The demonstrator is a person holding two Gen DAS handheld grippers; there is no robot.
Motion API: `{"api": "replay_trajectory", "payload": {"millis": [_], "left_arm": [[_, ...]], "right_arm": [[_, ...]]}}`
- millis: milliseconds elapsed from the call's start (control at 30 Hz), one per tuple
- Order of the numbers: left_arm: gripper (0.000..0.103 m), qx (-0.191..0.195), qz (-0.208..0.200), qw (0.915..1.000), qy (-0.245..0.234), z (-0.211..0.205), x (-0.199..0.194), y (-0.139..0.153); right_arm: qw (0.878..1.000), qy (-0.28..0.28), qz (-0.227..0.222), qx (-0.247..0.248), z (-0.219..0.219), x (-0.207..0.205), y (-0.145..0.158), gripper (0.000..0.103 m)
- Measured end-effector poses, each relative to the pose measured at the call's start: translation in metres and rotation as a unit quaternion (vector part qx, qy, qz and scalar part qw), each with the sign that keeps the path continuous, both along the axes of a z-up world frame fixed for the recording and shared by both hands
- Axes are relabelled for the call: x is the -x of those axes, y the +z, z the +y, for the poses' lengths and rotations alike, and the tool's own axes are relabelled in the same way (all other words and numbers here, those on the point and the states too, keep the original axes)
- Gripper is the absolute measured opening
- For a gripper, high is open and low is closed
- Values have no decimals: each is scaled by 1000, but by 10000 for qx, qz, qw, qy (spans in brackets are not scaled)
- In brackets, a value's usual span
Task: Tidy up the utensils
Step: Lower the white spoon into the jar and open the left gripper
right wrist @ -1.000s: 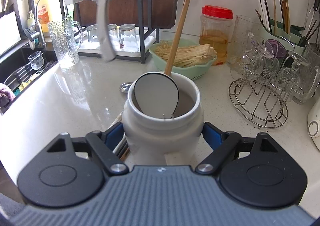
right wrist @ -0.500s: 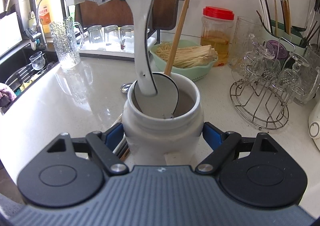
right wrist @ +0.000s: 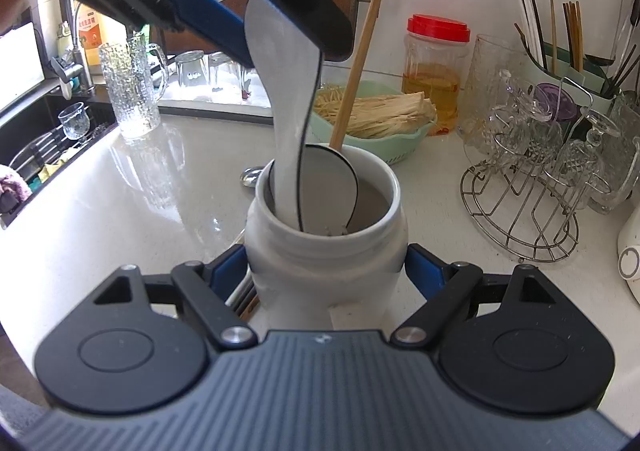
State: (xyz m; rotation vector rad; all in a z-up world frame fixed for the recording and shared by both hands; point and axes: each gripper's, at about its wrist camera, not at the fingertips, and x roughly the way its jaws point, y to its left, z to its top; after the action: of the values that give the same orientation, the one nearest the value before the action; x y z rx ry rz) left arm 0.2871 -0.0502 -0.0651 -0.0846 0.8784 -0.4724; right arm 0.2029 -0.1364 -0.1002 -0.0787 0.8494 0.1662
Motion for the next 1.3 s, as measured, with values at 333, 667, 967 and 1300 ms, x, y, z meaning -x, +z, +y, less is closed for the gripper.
{"api": "replay_trajectory", "payload": {"millis": [333,667,967,1300], "left_arm": [[48,-467,448,9979,-92,-11,-3,-13],[48,-702,624,9952,-267,-20,-5,-18],[48,-779,717,9935,-415,-26,-3,-23],[49,-828,738,9928,-453,-28,-2,-24]], "right_arm": [[9999,33,-134,68,2,3,-3,88],[9998,38,-178,89,4,5,-4,88],[9998,40,-174,90,3,5,-4,88],[9998,35,-167,88,3,3,-3,88]]}}
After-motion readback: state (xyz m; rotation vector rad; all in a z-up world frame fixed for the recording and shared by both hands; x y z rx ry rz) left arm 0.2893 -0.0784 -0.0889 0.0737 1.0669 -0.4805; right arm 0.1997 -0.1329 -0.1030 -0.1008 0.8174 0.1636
